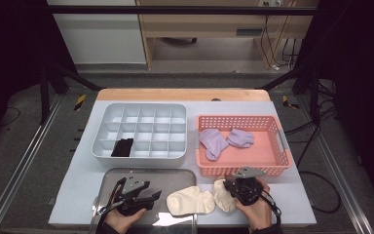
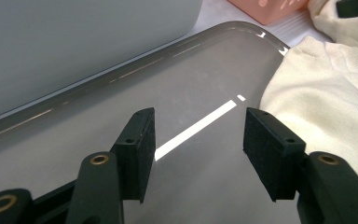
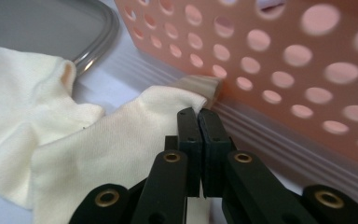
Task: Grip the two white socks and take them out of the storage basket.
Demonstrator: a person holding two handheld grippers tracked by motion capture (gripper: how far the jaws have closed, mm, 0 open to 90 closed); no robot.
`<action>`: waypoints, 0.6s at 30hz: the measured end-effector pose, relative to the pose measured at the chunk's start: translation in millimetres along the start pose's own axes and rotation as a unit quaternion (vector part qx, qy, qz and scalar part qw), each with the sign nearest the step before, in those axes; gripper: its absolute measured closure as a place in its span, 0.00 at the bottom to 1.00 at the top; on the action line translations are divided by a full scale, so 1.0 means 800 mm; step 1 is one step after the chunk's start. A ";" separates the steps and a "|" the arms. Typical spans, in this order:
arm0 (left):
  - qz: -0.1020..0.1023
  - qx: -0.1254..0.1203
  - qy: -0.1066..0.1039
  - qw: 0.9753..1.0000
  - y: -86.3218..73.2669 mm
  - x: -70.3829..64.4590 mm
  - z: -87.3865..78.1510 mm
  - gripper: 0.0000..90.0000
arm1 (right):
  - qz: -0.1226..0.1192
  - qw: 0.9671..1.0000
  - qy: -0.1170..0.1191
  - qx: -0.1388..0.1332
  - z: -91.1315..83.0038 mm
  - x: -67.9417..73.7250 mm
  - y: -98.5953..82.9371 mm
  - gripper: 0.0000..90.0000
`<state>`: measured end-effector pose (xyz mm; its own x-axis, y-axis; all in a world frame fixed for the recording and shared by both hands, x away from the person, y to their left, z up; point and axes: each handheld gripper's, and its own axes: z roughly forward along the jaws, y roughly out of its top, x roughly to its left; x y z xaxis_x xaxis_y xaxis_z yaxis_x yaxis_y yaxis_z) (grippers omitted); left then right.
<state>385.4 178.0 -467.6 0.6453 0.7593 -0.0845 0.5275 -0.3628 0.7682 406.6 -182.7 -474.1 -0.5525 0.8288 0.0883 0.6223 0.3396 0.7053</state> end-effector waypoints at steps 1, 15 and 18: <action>0.000 0.000 0.000 1.000 0.000 0.000 0.000 0.48 | 0.000 1.000 0.000 -0.003 -0.004 -0.001 0.001 0.99; -0.002 -0.004 0.000 1.000 0.000 0.000 -0.001 0.48 | 0.028 0.999 -0.041 -0.007 -0.038 -0.024 -0.032 0.87; -0.004 -0.004 0.001 1.000 0.000 0.001 -0.002 0.48 | 0.008 0.999 -0.028 -0.044 -0.048 -0.016 -0.025 0.86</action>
<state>385.1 179.5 -466.3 0.6403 0.7630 -0.0888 0.5276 -0.3529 0.7727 379.6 -217.3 -462.2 -0.5104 0.8577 0.0622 0.5784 0.2889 0.7629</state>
